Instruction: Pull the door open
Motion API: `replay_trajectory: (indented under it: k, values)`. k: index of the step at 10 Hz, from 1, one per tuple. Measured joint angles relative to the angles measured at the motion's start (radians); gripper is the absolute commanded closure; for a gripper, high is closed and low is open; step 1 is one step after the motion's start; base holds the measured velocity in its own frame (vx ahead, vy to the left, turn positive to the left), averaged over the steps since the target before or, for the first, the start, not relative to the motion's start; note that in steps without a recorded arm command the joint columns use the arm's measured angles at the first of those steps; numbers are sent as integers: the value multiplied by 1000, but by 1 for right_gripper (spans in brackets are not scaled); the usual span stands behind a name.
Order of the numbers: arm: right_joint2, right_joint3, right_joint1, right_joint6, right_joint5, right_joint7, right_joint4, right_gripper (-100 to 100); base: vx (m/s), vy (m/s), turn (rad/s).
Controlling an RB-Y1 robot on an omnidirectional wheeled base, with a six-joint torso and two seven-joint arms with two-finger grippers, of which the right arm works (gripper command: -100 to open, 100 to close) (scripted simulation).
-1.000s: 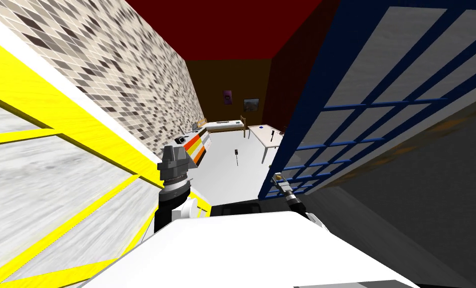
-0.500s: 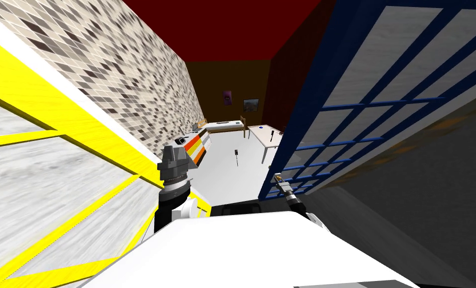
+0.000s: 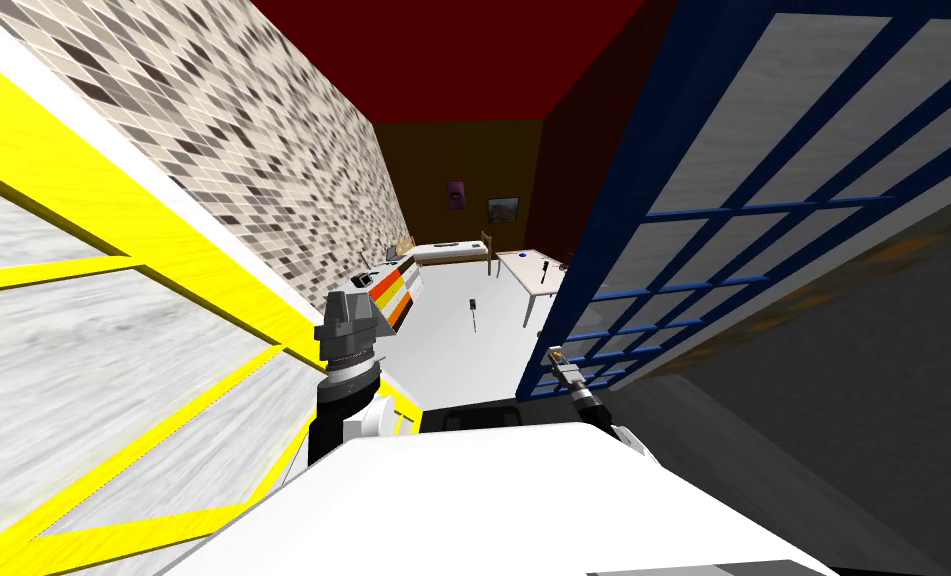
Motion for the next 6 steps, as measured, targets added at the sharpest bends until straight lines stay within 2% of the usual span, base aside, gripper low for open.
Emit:
replay_trajectory:
  k: [6]
  values:
    - [0,11,-5,9,-38,-154,-3,100,-35,-18,53]
